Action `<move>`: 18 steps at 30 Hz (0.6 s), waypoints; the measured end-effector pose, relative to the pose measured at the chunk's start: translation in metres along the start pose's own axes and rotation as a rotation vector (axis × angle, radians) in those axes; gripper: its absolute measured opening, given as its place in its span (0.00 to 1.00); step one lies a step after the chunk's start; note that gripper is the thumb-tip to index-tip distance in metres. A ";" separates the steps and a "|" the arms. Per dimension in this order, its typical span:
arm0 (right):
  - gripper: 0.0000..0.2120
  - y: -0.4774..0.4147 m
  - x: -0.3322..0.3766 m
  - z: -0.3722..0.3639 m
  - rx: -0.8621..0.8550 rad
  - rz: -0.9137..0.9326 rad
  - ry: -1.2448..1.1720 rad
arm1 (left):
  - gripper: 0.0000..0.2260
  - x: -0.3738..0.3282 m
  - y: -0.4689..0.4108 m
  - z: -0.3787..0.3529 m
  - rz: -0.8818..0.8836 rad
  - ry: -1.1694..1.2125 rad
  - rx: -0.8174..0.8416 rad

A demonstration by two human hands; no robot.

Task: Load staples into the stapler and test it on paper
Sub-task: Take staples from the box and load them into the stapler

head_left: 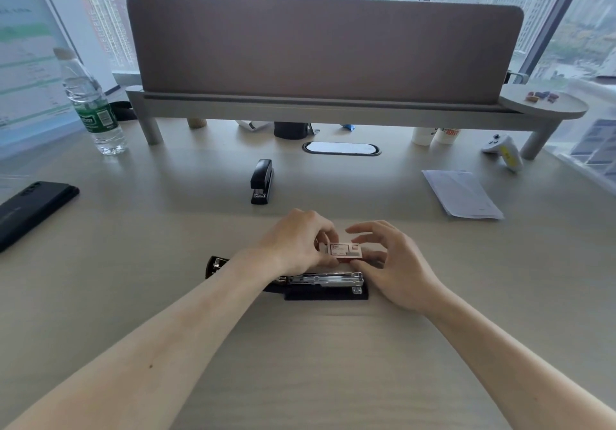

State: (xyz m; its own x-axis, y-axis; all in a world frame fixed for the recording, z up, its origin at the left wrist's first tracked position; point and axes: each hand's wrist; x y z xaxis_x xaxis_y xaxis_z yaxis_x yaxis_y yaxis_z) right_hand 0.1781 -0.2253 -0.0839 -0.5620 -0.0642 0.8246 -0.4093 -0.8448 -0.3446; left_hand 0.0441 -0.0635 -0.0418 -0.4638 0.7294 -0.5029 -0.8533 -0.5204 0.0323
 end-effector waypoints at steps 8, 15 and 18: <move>0.14 -0.001 -0.003 0.001 0.058 0.034 0.169 | 0.10 0.011 0.001 0.016 -0.025 -0.007 0.049; 0.16 0.000 -0.003 0.003 0.070 0.022 0.150 | 0.13 0.022 0.005 0.019 -0.005 0.051 0.026; 0.17 -0.001 -0.003 0.002 0.068 0.014 0.145 | 0.14 0.025 0.006 0.019 0.013 0.067 0.036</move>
State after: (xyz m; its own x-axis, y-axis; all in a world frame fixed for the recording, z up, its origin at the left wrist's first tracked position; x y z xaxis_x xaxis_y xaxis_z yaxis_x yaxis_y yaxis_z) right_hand 0.1817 -0.2258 -0.0851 -0.6674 -0.0028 0.7447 -0.3537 -0.8788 -0.3203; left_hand 0.0223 -0.0400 -0.0376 -0.4586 0.6907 -0.5591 -0.8560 -0.5122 0.0694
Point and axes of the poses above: each hand's wrist, its own y-axis away from the middle knuckle, its own z-axis out of the back of the hand, x = y × z, and after that the axes turned 8 degrees about z, right-handed
